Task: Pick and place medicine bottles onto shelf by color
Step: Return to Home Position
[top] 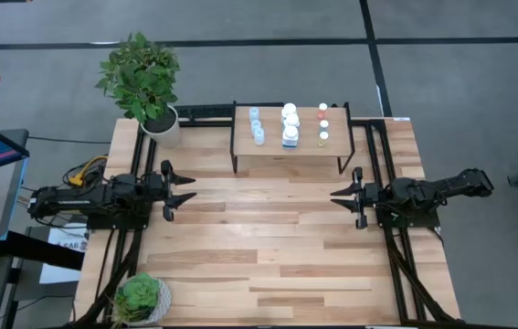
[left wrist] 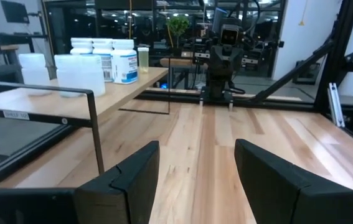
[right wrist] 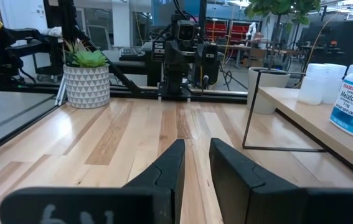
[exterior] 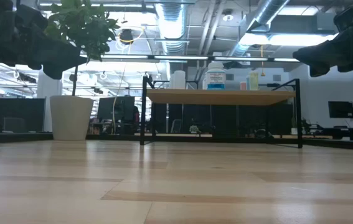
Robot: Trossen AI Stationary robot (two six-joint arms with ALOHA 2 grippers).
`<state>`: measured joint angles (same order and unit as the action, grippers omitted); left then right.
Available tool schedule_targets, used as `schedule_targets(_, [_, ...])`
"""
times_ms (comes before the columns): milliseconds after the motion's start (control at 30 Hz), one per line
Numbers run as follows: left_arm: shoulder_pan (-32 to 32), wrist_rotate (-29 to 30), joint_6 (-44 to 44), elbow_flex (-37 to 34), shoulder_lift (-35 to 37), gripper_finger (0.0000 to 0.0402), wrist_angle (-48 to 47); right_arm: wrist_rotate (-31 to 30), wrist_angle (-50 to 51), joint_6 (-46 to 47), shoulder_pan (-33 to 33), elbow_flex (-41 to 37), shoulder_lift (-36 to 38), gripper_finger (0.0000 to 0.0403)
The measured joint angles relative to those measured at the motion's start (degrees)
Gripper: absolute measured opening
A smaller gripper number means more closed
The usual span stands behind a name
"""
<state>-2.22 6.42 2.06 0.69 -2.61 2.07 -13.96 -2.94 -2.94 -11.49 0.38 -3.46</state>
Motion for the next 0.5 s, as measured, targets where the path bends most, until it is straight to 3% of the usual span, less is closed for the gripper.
schedule_targets(500, [0.0, 0.0, 0.68, -0.02, -0.02, 0.0199, 0.0, 0.0, -0.02, -0.11, 0.0, -0.02, 0.0, 0.0098])
